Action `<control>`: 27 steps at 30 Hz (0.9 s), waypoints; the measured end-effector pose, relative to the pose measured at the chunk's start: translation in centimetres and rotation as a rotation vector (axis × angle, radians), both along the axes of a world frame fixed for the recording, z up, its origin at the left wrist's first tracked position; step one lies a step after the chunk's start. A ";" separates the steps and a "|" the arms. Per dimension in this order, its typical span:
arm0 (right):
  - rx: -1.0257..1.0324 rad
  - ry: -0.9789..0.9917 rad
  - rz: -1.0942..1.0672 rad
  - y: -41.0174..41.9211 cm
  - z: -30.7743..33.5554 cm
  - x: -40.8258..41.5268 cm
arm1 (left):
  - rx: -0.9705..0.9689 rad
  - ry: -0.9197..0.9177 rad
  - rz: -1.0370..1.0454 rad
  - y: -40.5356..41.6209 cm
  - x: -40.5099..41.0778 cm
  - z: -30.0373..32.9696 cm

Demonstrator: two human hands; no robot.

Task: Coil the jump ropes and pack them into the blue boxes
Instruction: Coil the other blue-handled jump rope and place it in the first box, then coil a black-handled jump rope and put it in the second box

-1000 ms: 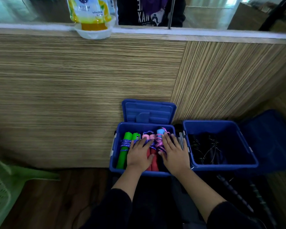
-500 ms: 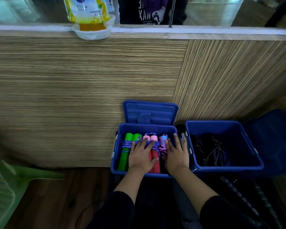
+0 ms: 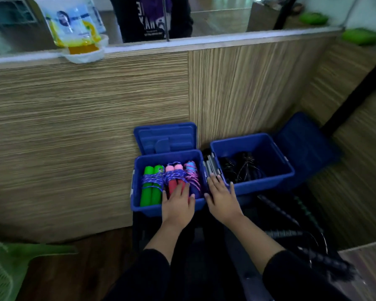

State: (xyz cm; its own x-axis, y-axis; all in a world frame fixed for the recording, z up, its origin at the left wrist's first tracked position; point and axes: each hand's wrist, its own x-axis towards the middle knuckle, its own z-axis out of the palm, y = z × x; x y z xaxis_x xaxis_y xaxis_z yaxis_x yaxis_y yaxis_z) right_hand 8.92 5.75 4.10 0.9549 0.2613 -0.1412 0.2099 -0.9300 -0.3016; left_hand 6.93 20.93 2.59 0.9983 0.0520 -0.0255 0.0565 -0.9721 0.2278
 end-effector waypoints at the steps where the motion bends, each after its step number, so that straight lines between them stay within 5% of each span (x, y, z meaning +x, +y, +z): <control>1: 0.020 0.003 -0.027 -0.8 -0.1 -1.1 | -0.004 -0.031 -0.022 -0.7 -0.6 -0.1; 6: 0.005 0.063 -0.125 -5.3 -1.2 -6.3 | 0.035 0.001 -0.161 -4.8 -3.7 -0.2; 19: -0.011 0.161 -0.284 -16.7 -1.9 -10.5 | 0.103 0.196 -0.016 -14.3 -5.2 -0.3; 27: 0.002 0.256 -0.370 -24.0 -3.8 -10.9 | 0.013 0.296 -0.395 -22.6 -1.0 -1.9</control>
State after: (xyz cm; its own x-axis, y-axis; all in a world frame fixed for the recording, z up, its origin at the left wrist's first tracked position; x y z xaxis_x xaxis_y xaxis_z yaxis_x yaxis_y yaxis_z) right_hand -1.98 -18.21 0.28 0.9184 -0.0904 -0.3853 -0.2183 -0.9278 -0.3027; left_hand 5.94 -1.62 0.68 0.8917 -0.3268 -0.3131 -0.2564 -0.9349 0.2455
